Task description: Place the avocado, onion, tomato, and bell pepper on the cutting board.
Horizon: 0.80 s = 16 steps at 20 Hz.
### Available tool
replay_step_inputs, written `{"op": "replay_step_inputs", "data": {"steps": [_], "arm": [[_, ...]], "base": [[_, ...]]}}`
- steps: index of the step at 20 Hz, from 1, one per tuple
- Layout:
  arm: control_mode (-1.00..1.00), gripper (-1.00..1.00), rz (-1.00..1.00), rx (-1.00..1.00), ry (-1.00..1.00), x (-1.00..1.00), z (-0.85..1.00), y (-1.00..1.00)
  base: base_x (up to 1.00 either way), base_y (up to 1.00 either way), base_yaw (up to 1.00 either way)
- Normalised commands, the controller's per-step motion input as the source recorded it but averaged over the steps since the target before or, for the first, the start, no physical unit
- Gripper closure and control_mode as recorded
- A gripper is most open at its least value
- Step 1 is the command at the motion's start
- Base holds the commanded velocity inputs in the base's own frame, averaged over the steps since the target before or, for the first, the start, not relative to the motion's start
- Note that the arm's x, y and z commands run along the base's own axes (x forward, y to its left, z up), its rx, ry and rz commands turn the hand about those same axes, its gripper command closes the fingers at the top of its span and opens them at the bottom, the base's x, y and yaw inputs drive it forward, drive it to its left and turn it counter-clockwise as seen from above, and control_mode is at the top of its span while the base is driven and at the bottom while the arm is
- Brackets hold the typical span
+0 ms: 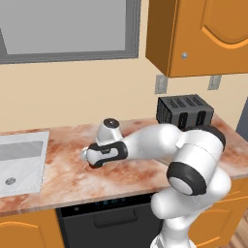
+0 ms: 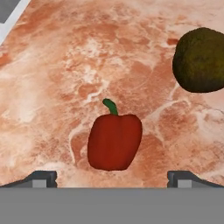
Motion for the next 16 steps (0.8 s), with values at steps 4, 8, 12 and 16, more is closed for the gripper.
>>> {"op": "replay_step_inputs", "data": {"steps": [4,8,12,16], "arm": [[-1.0,-1.0,0.0,0.0,0.0,0.16,-0.16,0.09],[-1.0,-1.0,0.0,0.0,0.0,0.13,-0.17,0.07],[-1.0,-1.0,0.0,0.0,0.0,0.11,-0.18,0.09],[-1.0,-1.0,0.0,0.0,0.01,0.16,-0.18,0.14]], "base": [[0.0,0.0,0.0],[0.0,0.0,0.0],[0.0,0.0,0.0],[0.0,0.0,0.0]]}}
